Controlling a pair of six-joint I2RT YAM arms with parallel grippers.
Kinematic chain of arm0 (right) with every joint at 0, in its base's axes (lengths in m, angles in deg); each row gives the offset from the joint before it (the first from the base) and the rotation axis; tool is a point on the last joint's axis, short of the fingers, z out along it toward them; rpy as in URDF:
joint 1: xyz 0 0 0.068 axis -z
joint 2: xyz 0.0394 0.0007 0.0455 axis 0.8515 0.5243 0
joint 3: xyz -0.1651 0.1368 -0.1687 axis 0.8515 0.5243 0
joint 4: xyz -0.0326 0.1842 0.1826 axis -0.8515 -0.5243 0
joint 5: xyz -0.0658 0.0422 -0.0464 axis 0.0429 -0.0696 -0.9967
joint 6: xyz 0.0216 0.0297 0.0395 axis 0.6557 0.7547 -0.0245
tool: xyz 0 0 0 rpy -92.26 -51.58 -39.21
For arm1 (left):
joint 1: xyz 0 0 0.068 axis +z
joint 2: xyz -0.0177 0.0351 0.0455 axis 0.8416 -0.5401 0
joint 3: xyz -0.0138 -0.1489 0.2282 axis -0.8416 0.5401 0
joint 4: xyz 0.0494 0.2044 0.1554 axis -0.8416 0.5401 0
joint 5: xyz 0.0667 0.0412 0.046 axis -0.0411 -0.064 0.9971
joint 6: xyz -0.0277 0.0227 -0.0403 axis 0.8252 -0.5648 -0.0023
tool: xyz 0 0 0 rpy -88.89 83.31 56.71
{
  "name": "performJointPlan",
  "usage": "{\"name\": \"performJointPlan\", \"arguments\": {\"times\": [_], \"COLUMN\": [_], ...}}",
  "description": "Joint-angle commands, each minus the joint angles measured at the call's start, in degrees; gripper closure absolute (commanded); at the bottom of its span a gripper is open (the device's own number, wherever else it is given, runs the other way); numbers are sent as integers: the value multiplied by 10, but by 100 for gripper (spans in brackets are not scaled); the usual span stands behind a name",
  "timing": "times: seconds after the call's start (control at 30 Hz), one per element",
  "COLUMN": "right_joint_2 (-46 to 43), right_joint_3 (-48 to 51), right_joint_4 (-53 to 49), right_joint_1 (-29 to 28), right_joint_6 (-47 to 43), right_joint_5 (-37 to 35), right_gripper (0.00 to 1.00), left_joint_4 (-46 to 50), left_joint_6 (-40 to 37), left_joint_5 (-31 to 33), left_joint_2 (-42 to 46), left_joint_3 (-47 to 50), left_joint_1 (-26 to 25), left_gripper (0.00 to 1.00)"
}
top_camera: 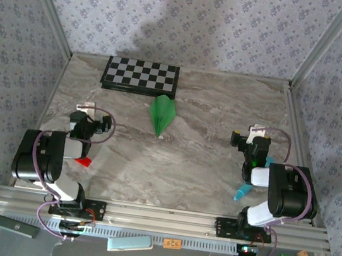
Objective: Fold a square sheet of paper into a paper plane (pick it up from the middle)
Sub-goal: Reset both arms
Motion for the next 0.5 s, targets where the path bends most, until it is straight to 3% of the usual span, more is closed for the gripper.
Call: {"name": "performJointPlan", "arguments": {"times": [0.0, 0.47], "right_joint_2": [9, 8], "right_joint_3": [-36, -37], "right_joint_4": [-39, -39], "right_joint_1": [6, 8], "right_joint_6": [7, 7], "right_joint_5": [-17, -16], "right_gripper": [0, 0], "left_joint_4": [14, 16], "left_joint_6": [-17, -23], "left_joint_5": [22, 38], "left_joint_2": [-3, -3], "left_joint_3": [-38, -40], "left_joint_1": [-12, -23], "left_gripper": [0, 0]}}
